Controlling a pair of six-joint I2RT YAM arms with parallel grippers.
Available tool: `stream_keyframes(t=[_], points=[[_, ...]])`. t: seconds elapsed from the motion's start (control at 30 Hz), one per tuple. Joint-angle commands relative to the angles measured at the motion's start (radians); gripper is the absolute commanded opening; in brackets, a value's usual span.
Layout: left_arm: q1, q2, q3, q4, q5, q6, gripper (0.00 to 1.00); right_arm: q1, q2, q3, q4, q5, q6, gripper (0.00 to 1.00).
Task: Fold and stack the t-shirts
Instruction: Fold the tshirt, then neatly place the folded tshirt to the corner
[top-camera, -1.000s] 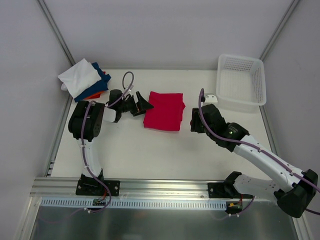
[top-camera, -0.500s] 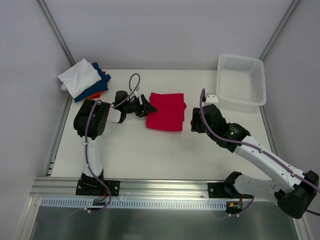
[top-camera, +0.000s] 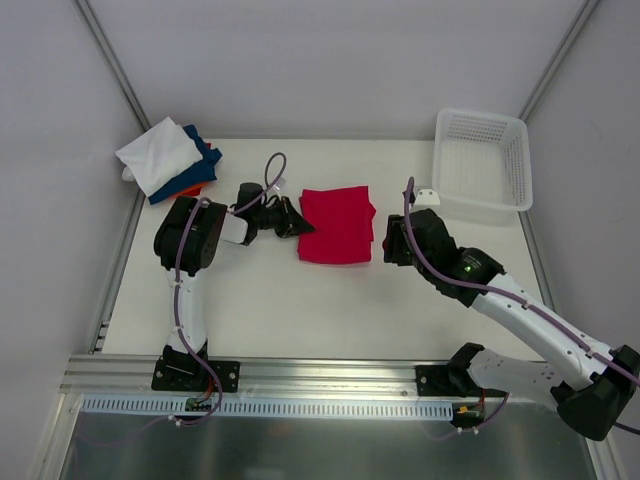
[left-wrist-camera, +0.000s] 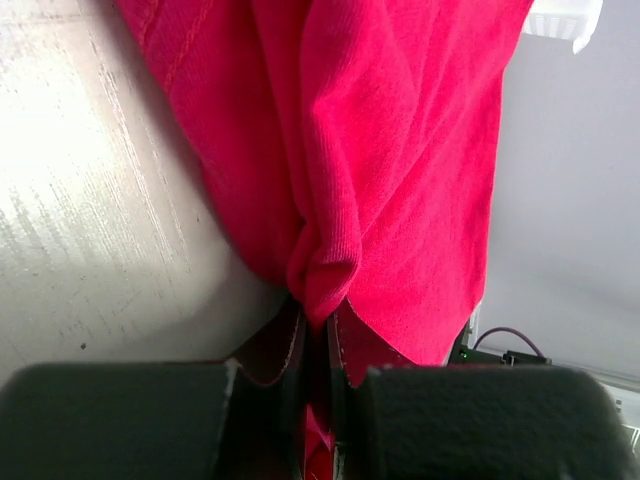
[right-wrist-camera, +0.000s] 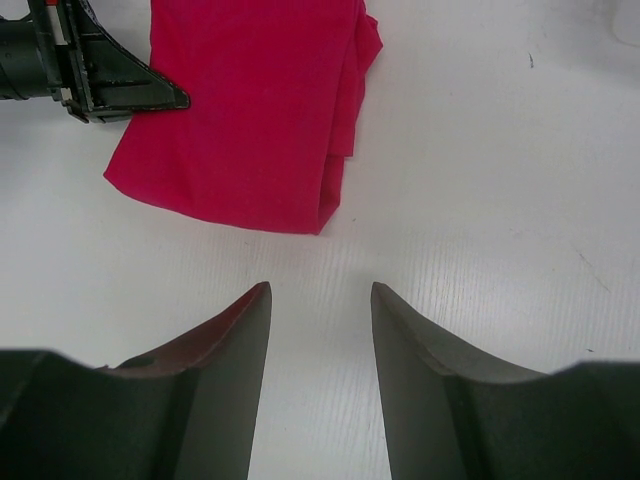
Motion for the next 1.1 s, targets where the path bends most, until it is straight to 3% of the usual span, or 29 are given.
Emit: stream_keyframes(t=[0.0, 0.2, 0.63, 1.07], points=[[-0.012, 0.002, 0.033, -0.119, -0.049, 0.067, 0.00, 0.005, -0.024, -0.005, 0.001, 0.023, 0.012, 0.48], [-0.013, -0.078, 0.137, -0.354, -0.108, 0.187, 0.00, 0.004, -0.024, -0.013, 0.007, 0.018, 0.010, 0.48], [0.014, -0.128, 0.596, -0.843, -0.243, 0.386, 0.00, 0.005, -0.035, -0.027, 0.027, 0.018, -0.009, 0.48], [0.100, -0.058, 0.935, -1.069, -0.301, 0.491, 0.00, 0.002, -0.037, -0.048, 0.054, 0.008, -0.022, 0.48]])
